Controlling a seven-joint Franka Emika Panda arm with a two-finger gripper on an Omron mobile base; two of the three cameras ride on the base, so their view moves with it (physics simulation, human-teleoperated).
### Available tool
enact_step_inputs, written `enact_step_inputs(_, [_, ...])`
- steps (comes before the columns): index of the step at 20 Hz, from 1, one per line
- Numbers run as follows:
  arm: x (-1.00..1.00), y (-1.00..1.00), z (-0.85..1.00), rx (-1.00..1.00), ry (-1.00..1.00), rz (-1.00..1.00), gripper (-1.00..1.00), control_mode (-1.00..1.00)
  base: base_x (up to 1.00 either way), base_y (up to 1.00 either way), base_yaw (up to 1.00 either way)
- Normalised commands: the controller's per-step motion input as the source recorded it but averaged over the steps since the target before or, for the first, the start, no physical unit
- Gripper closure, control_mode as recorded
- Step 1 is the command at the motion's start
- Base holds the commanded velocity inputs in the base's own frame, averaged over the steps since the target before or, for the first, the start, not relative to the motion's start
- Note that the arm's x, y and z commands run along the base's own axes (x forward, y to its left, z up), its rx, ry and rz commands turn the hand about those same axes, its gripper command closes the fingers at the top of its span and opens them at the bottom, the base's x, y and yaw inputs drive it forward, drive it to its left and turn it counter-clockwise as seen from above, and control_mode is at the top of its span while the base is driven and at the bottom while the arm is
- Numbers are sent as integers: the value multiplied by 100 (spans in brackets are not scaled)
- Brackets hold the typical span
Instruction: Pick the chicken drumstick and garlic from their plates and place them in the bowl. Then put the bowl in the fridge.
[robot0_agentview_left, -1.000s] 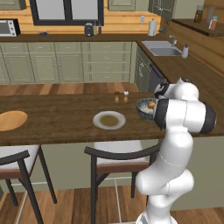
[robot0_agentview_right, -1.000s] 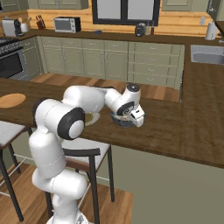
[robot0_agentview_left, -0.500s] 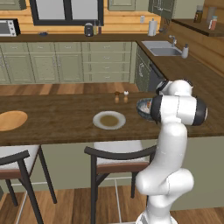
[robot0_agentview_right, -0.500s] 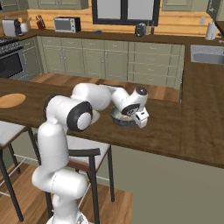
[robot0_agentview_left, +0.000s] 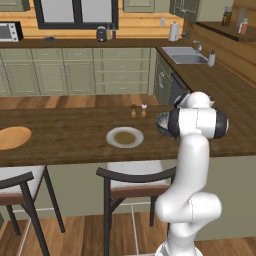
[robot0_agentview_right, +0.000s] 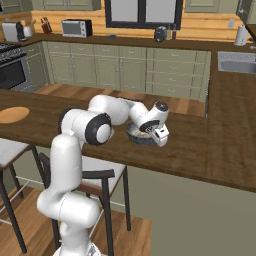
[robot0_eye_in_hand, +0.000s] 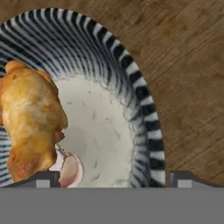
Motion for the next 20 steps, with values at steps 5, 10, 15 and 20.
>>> enact_step_inputs(5, [35,46,-26,0,0,-2,100,-100,0,0,0])
enact_step_inputs(10, [10,48,-26,0,1,-1,100,-100,0,0,0])
enact_step_inputs(15, [-5,49,-3,0,0,-9,100,-100,0,0,0])
enact_step_inputs(20, [-51,4,22,0,-2,-16,100,-100,0,0,0])
